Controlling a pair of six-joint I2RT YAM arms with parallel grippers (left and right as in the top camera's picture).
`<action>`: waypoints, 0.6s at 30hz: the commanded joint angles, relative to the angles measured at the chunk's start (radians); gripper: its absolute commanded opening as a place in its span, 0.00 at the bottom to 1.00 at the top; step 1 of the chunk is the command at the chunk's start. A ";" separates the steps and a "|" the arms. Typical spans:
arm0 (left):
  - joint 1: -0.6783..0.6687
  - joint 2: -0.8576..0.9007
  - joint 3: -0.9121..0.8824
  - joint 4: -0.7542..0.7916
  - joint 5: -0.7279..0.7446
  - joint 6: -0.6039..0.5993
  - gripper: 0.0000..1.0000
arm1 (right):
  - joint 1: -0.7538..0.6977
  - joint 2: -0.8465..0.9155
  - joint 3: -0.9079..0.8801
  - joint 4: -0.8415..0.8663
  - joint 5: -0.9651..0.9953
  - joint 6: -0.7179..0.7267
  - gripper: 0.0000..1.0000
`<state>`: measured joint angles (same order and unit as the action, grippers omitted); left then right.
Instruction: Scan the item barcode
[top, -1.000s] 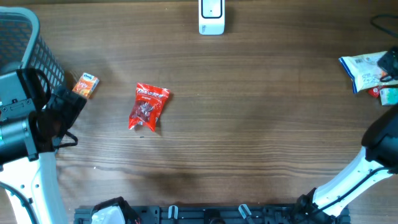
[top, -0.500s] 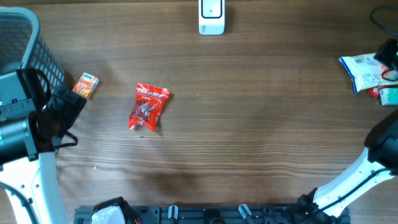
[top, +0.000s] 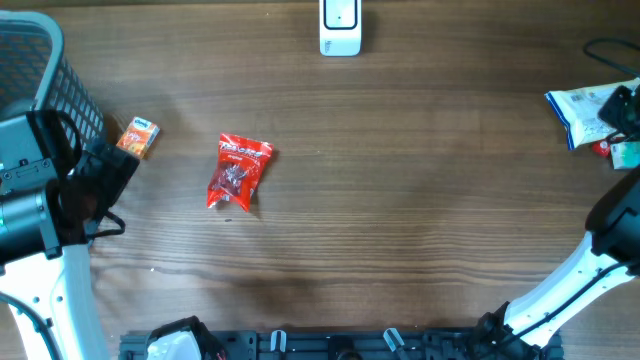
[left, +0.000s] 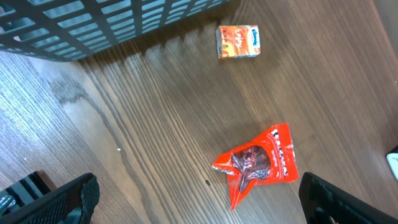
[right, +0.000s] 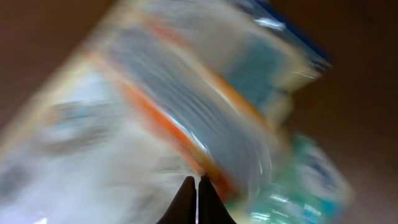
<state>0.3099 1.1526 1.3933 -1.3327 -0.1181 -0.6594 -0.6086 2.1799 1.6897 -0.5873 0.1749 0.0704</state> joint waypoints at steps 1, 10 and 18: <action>0.007 0.000 0.000 0.000 0.005 0.000 1.00 | -0.005 0.014 -0.007 -0.005 0.317 0.123 0.04; 0.007 0.000 0.000 0.000 0.005 0.000 1.00 | -0.007 -0.023 -0.007 -0.012 0.135 0.113 0.05; 0.007 0.000 0.000 0.000 0.005 0.000 1.00 | -0.006 -0.179 -0.007 0.058 -0.701 0.113 0.10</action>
<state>0.3099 1.1526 1.3933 -1.3323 -0.1177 -0.6594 -0.6140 2.1273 1.6836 -0.5705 -0.0059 0.1661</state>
